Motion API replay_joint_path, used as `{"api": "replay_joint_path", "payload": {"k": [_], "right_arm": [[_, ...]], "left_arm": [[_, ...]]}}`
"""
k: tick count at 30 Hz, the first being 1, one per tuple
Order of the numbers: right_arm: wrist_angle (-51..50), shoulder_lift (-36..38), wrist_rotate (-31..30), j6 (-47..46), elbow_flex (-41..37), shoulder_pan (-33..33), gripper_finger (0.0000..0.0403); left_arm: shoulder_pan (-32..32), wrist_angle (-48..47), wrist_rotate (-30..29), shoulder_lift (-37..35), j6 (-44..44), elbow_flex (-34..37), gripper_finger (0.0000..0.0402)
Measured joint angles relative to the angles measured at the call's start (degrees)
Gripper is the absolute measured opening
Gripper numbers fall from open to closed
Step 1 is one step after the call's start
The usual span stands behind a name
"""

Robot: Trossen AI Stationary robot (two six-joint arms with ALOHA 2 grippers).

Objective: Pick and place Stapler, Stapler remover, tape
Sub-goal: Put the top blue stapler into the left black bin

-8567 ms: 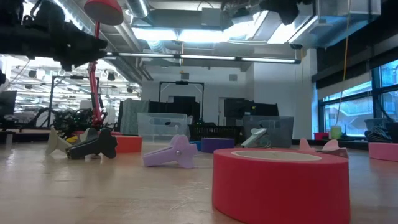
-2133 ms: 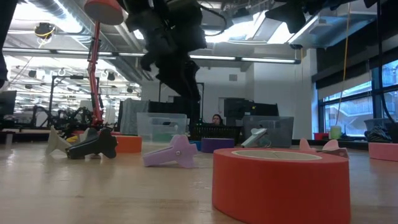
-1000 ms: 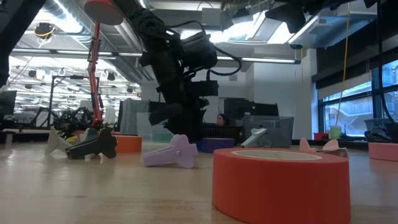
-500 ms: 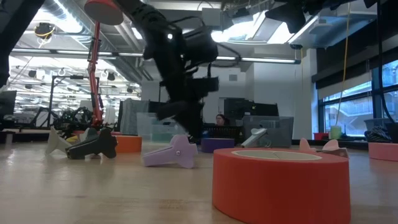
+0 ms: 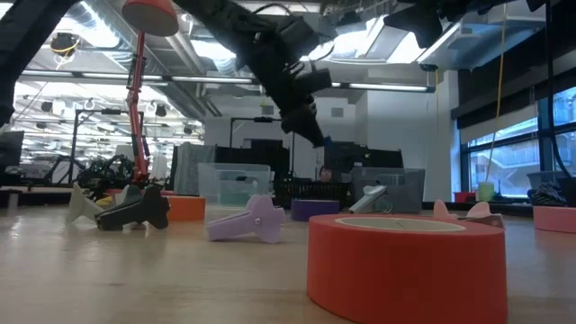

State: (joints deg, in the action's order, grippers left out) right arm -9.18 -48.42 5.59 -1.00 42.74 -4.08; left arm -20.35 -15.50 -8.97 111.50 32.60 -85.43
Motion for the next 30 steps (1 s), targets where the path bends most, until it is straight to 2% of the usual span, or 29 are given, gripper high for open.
{"api": "replay_joint_path", "payload": {"k": [8, 17, 23, 25, 30], "right_arm": [[-0.01, 0.00, 0.01, -0.02, 0.00, 0.00, 0.0249], [-0.01, 0.00, 0.01, 0.00, 0.00, -0.02, 0.0249], [-0.03, 0.00, 0.01, 0.00, 0.00, 0.00, 0.0249], [-0.01, 0.00, 0.01, -0.01, 0.00, 0.00, 0.0249], [-0.03, 0.00, -0.01, -0.02, 0.00, 0.00, 0.0249]], "left_arm": [[-6.06, 0.61, 6.82, 4.56, -1.34, 0.02, 0.0042], [-8.70, 1.95, 10.20, 8.30, -0.79, -0.02, 0.0042], [-9.11, 2.43, 10.38, 10.08, -1.04, -0.02, 0.0045], [-9.04, 3.10, 10.40, 10.20, -2.12, -0.02, 0.0070], [-8.96, 3.92, 10.19, 10.23, -1.48, -0.02, 0.0166]]}}
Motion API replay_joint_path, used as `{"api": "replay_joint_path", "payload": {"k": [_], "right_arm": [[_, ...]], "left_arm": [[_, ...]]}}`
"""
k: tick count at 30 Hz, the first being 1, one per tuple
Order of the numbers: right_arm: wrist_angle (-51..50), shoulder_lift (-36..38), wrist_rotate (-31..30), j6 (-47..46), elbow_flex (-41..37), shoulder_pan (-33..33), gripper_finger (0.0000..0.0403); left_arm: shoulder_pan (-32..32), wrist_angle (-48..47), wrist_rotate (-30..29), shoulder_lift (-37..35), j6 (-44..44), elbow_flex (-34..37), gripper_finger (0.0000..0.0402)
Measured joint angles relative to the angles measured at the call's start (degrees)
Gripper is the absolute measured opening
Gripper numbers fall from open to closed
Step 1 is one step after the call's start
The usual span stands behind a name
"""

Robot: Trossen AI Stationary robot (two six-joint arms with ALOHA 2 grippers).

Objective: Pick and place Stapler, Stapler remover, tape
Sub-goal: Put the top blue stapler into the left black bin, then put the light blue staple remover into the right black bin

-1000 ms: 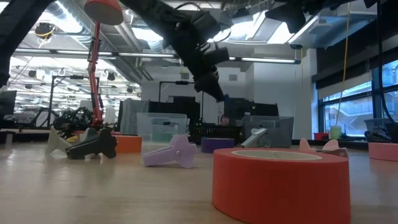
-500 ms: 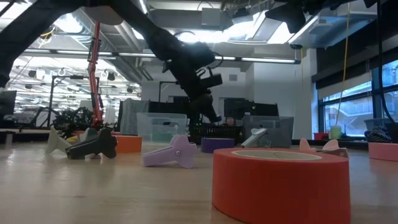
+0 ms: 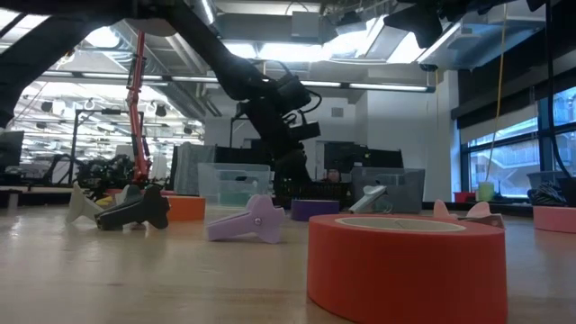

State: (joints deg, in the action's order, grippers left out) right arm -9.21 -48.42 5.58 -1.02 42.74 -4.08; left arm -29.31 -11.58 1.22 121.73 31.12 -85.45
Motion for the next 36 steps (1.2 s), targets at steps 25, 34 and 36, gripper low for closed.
{"api": "replay_joint_path", "payload": {"k": [25, 34, 36], "right_arm": [[0.02, 0.00, 0.00, 0.00, 0.00, 0.00, 0.0249], [0.49, 0.00, 0.01, 0.00, 0.00, 0.00, 0.0249], [0.43, -0.02, 0.02, 0.02, 0.00, 0.00, 0.0249]], "left_arm": [[8.00, -12.18, 21.41, -28.38, -17.25, 3.35, 0.0229], [14.19, -3.85, 18.12, -49.30, -23.55, 24.20, 0.0226], [15.30, 0.42, 15.73, -54.58, -25.80, 30.33, 0.0226]]}}
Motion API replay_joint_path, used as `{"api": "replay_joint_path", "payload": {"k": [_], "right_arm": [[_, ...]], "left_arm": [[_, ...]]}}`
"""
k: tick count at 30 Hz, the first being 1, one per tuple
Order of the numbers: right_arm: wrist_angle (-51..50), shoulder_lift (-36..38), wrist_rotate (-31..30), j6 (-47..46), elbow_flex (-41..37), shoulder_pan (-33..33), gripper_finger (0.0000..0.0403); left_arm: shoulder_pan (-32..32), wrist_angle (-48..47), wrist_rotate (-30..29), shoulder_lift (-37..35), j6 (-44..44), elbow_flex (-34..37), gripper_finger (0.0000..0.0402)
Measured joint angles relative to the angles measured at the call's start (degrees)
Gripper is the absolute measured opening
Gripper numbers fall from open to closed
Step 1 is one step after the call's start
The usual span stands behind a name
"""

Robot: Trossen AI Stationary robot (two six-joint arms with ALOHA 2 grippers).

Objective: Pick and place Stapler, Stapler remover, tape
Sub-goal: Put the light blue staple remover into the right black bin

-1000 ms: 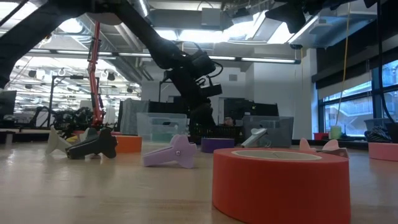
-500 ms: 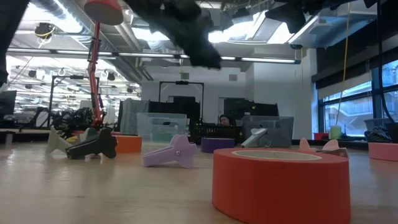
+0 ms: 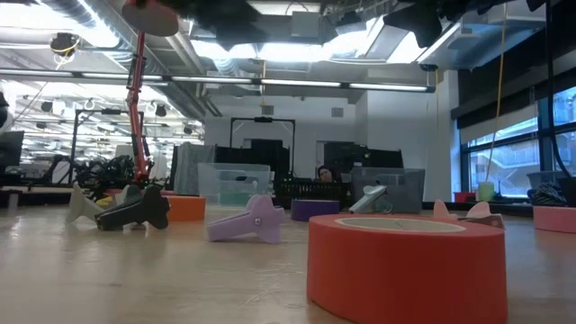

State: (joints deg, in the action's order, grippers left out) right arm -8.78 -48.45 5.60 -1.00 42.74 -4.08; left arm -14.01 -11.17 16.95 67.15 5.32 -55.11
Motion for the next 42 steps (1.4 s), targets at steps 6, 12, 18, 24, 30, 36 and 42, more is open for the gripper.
{"api": "replay_joint_path", "payload": {"k": [6, 12, 18, 24, 30, 36, 42], "right_arm": [[1.28, -0.05, -0.02, -0.04, -0.02, 0.00, 0.0249], [5.05, -0.15, -0.01, -1.34, -0.02, 0.00, 0.0249], [-2.41, -4.25, -0.02, -2.81, -0.02, 0.00, 0.0249], [-9.68, -14.34, -0.02, -1.55, -0.02, -0.01, 0.0249], [-9.01, -23.86, -0.03, -1.60, -0.02, -0.01, 0.0249], [-9.69, -29.99, -0.01, -3.50, -0.02, 0.20, 0.0249], [-9.92, -32.70, 0.40, -4.16, -0.02, 2.10, 0.0249]], "left_arm": [[2.16, 14.24, -5.81, -15.67, -5.47, 17.59, 0.0226], [2.40, 22.60, -9.97, -26.69, -10.71, 30.48, 0.0226], [2.39, 23.40, -19.67, -30.81, -14.43, 36.26, 0.0226], [2.39, 22.94, -22.87, -30.66, -15.14, 37.68, 0.0226], [2.39, 22.98, -22.89, -30.66, -15.14, 37.71, 0.0226], [2.39, 22.98, -22.89, -30.66, -15.12, 37.71, 0.0226], [2.39, 22.98, -22.89, -30.64, -15.10, 37.71, 0.0226]]}}
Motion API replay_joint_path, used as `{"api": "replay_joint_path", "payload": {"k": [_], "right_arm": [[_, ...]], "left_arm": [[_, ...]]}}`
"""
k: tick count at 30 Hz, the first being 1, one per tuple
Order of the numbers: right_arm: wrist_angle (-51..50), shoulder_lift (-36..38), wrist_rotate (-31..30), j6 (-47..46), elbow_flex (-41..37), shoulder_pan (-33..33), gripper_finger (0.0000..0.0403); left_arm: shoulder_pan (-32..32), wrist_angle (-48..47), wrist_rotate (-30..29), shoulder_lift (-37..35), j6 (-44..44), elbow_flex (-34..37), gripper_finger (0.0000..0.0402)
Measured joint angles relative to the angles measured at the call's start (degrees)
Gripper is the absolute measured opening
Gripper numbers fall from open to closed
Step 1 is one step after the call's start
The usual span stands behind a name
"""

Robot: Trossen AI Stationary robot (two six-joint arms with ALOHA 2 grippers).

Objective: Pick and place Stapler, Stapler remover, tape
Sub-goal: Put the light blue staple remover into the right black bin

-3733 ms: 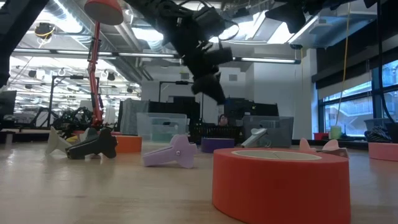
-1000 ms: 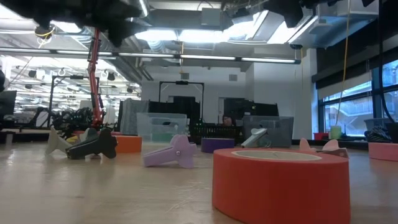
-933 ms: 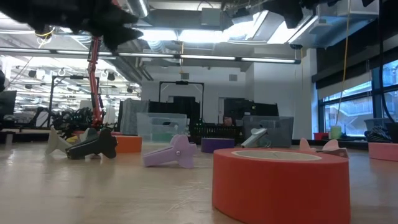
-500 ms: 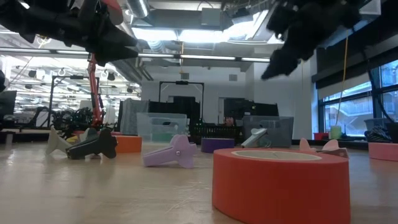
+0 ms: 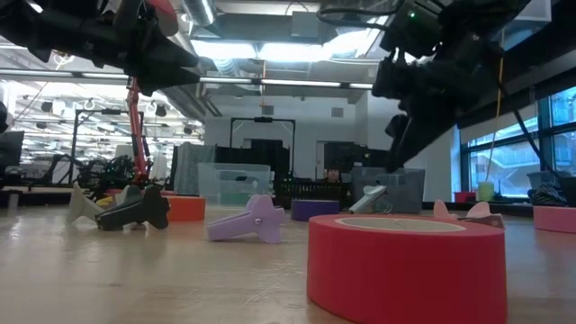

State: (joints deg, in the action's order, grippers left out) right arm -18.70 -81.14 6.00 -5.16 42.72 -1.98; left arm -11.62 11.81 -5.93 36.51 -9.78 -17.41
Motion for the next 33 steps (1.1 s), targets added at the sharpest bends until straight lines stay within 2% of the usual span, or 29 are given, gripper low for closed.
{"api": "replay_joint_path", "payload": {"k": [7, 15, 20, 24, 30, 33], "right_arm": [[0.45, -4.97, -0.24, 1.38, 0.00, 2.01, 0.0249], [7.76, -11.43, -0.42, 2.84, 0.00, 2.60, 0.0249], [8.89, -13.96, -0.42, 2.81, 0.00, 2.60, 0.0238], [8.87, -14.38, -0.72, 2.79, 0.04, 2.58, 0.0183], [8.89, -14.43, -0.14, 2.46, 0.12, 2.64, 0.0033], [8.72, -14.45, -0.01, 2.14, 0.07, 2.61, 0.0019]], "left_arm": [[0.00, 0.00, 0.00, 0.00, -0.02, 0.00, 0.0226], [0.00, 0.00, 0.00, 0.00, 0.00, -0.02, 0.0226], [0.00, 0.00, 0.00, 0.00, 0.00, -0.02, 0.0226], [0.00, -0.02, 0.00, 0.00, 0.00, -0.02, 0.0226], [0.00, 0.00, 0.00, 0.00, 0.00, -0.02, 0.0226], [0.00, -0.01, 0.00, 0.00, 0.00, -0.03, 0.0226]]}}
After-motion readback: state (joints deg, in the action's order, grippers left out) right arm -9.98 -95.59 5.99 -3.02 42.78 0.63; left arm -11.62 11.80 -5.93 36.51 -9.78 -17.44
